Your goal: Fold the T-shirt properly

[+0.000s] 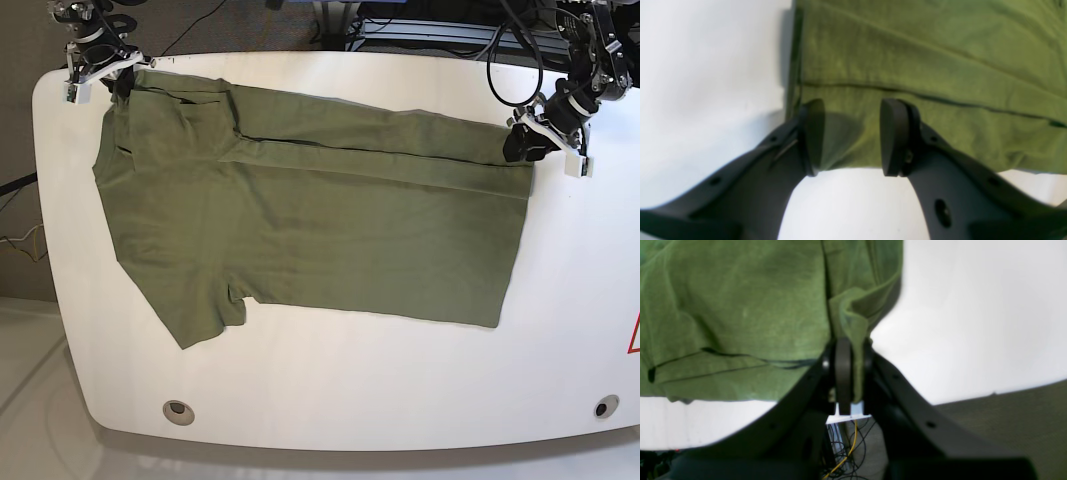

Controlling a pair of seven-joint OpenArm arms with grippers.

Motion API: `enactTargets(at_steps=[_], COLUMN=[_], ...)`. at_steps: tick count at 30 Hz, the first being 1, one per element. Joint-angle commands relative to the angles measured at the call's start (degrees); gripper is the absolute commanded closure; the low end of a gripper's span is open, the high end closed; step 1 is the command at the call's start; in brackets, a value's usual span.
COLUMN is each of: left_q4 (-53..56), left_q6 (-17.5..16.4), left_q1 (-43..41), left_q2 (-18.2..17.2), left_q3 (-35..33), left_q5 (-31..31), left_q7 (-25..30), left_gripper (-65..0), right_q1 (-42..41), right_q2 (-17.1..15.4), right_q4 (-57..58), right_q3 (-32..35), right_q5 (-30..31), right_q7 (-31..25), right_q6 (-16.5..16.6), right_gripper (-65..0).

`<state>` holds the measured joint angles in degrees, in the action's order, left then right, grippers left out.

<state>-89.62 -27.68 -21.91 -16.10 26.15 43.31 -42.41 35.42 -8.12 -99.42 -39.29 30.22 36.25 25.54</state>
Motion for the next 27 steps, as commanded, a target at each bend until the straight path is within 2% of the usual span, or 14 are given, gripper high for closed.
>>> enactTargets(at_steps=[1, 7, 13, 27], left_q4=[-1.2, -1.4, -1.8, -2.3], left_q6=[-0.6, -0.5, -0.2, 0.5], left_q1=[-0.6, -2.1, -4.4, -5.8], left_q2=[-0.9, -1.0, -1.1, -0.9], left_q3=[0.3, 0.1, 0.5, 0.6], left_q5=[1.0, 1.0, 1.4, 1.7], left_q7=[0.8, 0.5, -0.5, -0.8], left_gripper=[-22.5, -20.0, -23.3, -24.1], right_q1=[0.4, 0.3, 0.3, -0.2], right_q2=[-0.8, -0.9, -0.9, -0.8], right_q4=[-0.9, -0.8, -0.6, -0.2], right_q3=[-0.4, -0.5, -0.6, -0.2], right_q5=[0.4, 0.3, 1.0, 0.7], right_q7=[-1.1, -1.1, -0.9, -0.7], right_q6=[0.2, 0.2, 0.1, 0.1], right_gripper=[0.0, 0.0, 0.0, 0.0])
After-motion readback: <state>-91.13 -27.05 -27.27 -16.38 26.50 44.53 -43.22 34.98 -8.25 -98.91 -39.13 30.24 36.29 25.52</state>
